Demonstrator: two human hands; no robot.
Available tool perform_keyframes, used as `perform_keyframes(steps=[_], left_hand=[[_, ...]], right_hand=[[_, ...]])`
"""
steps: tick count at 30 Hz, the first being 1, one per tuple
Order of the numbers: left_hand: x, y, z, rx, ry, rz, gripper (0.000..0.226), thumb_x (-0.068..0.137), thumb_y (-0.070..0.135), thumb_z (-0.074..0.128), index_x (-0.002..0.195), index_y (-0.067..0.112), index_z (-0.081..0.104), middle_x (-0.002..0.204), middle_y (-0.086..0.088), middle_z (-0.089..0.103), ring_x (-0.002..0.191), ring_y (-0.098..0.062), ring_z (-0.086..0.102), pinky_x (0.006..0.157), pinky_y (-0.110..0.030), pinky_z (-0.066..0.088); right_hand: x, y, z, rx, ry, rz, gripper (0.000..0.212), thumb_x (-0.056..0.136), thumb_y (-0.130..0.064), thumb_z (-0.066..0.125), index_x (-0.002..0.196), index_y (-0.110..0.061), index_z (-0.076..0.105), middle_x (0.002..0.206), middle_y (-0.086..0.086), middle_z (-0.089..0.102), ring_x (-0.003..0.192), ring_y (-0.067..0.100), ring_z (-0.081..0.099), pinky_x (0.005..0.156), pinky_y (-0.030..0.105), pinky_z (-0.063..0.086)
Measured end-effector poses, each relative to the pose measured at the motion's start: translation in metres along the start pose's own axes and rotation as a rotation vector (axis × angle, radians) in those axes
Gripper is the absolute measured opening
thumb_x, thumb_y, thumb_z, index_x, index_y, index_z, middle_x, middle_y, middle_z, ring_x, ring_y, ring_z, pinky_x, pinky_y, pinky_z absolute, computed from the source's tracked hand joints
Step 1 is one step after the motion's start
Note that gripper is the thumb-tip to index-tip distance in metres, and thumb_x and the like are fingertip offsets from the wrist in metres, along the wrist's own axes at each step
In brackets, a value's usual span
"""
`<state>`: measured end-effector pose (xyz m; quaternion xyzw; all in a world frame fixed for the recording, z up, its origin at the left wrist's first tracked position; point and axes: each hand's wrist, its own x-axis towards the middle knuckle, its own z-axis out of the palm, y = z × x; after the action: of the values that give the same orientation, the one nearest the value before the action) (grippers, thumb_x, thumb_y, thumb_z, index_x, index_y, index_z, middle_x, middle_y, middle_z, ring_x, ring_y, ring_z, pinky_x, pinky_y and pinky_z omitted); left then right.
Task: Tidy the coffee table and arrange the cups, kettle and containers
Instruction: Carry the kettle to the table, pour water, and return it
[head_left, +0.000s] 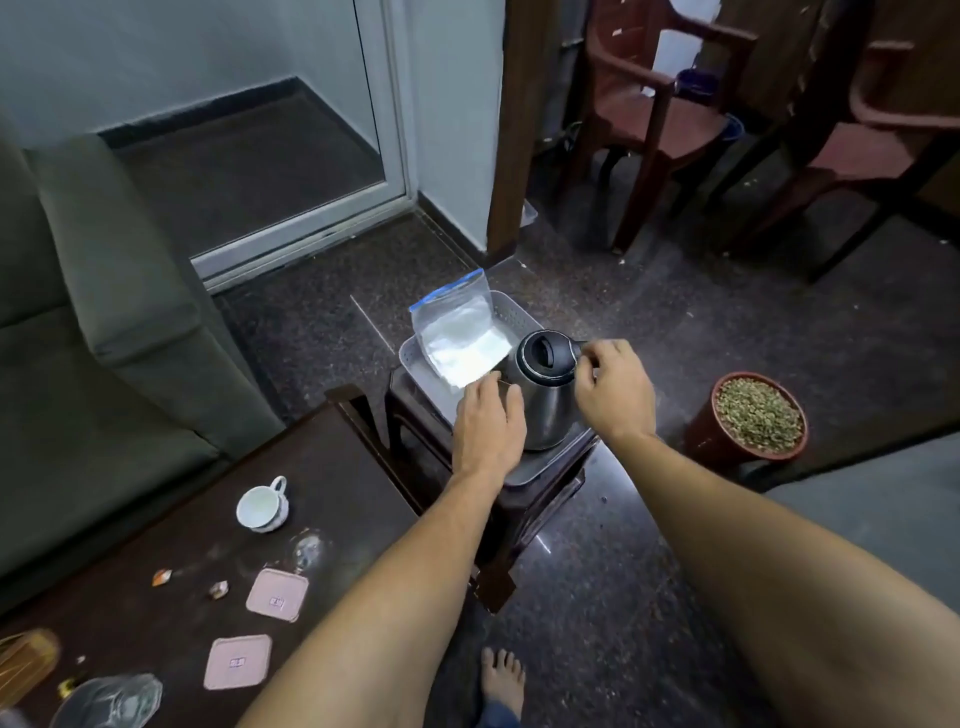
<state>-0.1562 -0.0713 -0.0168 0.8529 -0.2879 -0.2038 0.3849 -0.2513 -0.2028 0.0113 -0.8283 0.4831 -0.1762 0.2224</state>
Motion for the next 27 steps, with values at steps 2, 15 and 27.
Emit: perform_keyframes(steps=[2,15,27], left_hand=[[0.004,-0.005,0.012,-0.025,0.028,-0.060,0.055,0.107,0.040,0.038,0.154,0.012,0.036,0.154,-0.010,0.043,0.141,-0.029,0.041,0.116,-0.041,0.032],[0.030,-0.021,0.062,-0.106,-0.070,-0.228,0.069,0.108,0.050,0.022,0.162,0.011,0.005,0.171,-0.006,0.014,0.157,-0.024,0.016,0.126,-0.040,0.016],[0.070,-0.036,0.038,-0.228,-0.084,-0.306,0.058,0.106,0.047,0.022,0.162,0.033,0.018,0.161,-0.002,0.040,0.146,-0.028,0.037,0.114,-0.037,0.029]], right_hand=[[0.011,0.012,0.004,-0.011,0.034,-0.009,0.029,0.096,-0.022,0.055,0.122,-0.014,0.066,0.131,0.008,0.061,0.118,0.030,0.057,0.093,0.040,0.045],[0.055,0.071,0.024,0.093,-0.224,0.034,0.064,0.089,-0.067,0.061,0.134,-0.022,0.059,0.128,0.003,0.055,0.124,0.023,0.049,0.095,0.031,0.038],[0.049,0.064,0.036,0.185,-0.385,0.113,0.076,0.056,-0.094,0.066,0.067,-0.019,0.060,0.057,-0.012,0.063,0.057,0.002,0.061,0.053,0.025,0.038]])
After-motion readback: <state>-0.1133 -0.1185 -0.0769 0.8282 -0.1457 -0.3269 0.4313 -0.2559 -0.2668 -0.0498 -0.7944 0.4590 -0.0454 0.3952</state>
